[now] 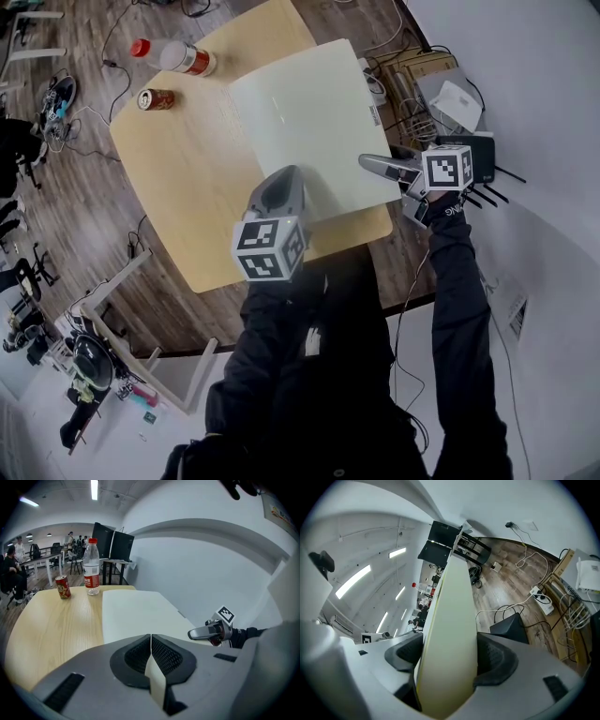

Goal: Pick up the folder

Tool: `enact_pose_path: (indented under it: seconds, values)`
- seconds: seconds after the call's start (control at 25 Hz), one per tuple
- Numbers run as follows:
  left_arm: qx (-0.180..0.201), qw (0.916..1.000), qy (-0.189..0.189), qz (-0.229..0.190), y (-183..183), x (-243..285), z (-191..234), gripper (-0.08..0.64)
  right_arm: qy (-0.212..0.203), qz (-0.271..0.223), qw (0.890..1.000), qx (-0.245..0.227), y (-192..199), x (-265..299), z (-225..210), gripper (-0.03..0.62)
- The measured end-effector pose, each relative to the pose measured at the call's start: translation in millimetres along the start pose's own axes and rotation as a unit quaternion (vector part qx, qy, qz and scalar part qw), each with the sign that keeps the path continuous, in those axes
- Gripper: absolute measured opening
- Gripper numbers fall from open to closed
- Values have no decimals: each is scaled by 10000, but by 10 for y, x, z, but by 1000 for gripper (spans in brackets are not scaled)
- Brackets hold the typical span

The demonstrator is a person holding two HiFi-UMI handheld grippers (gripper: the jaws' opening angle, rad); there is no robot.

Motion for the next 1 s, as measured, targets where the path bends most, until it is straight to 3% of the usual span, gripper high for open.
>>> enact_pose_path:
  seconds: [0.4,0.6,0.8,1.0]
  values:
    - [26,9999,23,-122,-138,-132,-81,35,350,-416,9985,-30,-57,-236,314,313]
    - [37,9996,36,-275,-285,-282,-118,35,548,-697,9956,-289,-110,-338,647,300]
    - [10,9989,26,-469,-466,-481,-163,35,946,-1015,9864,-882,-256,-448,1098,295]
    - [93,9961,30,-872,-736,-860,-285,35,1400,-1290,9680,-1637,-397,-548,1691,291]
Point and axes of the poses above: the fingertips, and each gripper's own axes: x forward along the fingers, z to its left, y out of its underside, the point moved 4 cm from there along -x, backward along the fingers, and after that the axes turned 1 degree about -x, right-handed, at the moved point
